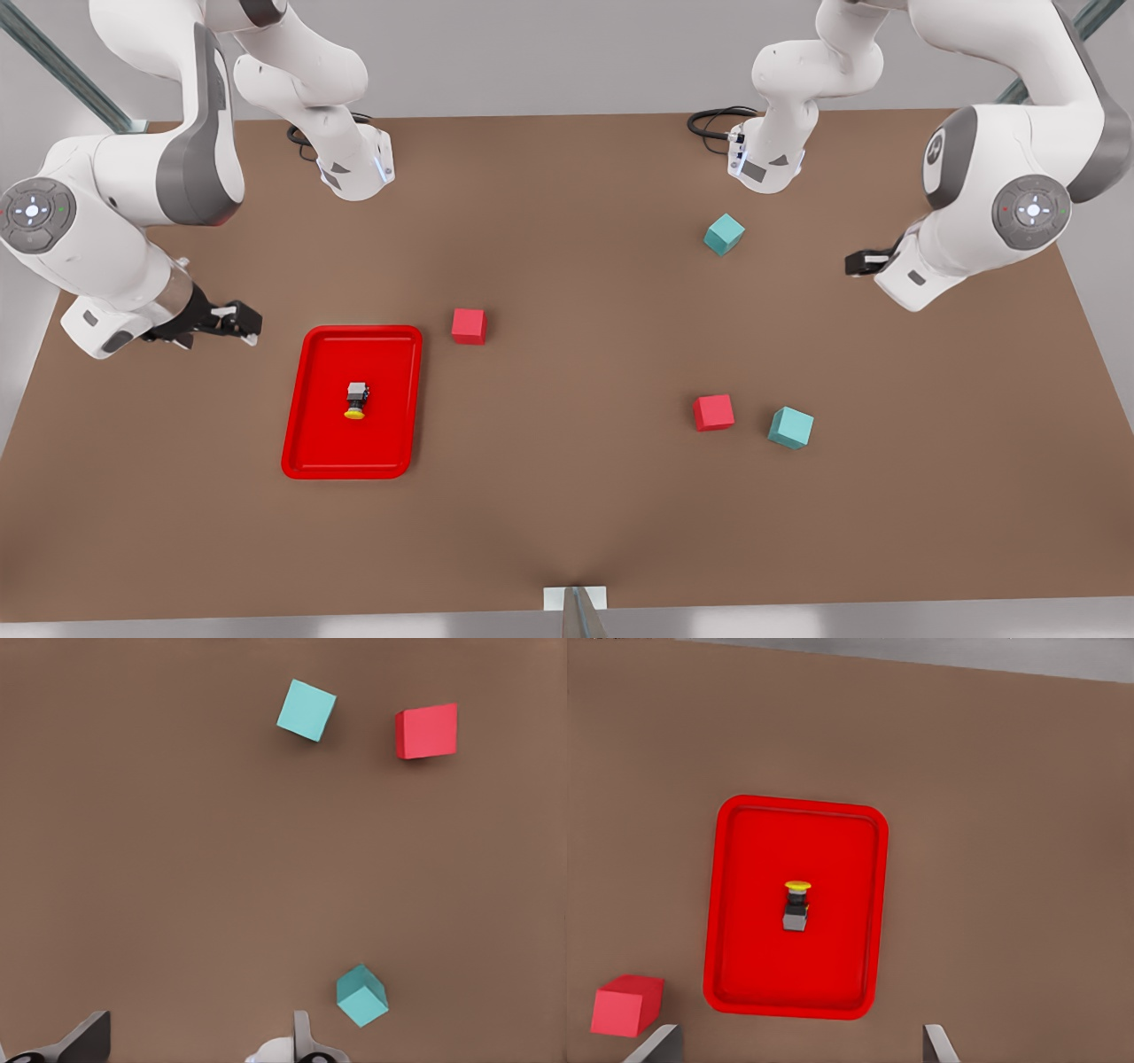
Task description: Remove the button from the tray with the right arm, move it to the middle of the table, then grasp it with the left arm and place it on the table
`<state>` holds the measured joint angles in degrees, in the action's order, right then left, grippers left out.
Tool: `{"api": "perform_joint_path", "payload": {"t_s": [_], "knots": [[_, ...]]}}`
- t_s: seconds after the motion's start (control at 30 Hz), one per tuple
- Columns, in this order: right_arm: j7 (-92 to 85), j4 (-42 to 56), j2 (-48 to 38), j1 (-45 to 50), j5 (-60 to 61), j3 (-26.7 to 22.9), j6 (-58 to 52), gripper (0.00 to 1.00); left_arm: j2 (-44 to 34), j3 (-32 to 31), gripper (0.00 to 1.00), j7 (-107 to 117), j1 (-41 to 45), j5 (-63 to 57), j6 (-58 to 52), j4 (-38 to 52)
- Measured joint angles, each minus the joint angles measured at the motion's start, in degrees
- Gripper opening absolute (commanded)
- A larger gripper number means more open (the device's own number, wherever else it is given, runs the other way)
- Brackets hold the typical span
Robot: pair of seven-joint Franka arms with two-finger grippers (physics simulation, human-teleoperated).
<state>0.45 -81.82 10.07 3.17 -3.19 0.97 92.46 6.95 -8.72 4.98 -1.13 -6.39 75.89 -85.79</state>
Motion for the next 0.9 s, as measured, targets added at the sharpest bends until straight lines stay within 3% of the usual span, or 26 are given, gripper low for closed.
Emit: {"api": "perform_joint_path", "payload": {"t_s": [0.1, 0.37, 0.57, 0.9], "knots": [[0.0, -2.2, 0.8, -0.4, 0.0, 0.0, 1.0, 1.00, 0.0, 1.4, 1.00, -0.4, 0.7, 1.9, 2.8, -0.1], [3.4, -28.1, 10.5, -0.1, -0.1, 1.4, 18.5, 1.00, 0.4, 1.8, 1.00, -1.3, 0.6, 3.6, 5.7, -0.2], [8.4, -29.8, 15.4, 3.2, -0.4, 1.4, 32.3, 1.00, 0.4, 1.8, 1.00, -1.7, 0.6, 3.7, 6.2, -0.2], [16.5, -29.1, 21.7, 2.7, -0.3, 1.2, 41.0, 1.00, 1.3, 1.8, 1.00, -2.2, 0.6, 3.8, 6.5, -0.2]]}}
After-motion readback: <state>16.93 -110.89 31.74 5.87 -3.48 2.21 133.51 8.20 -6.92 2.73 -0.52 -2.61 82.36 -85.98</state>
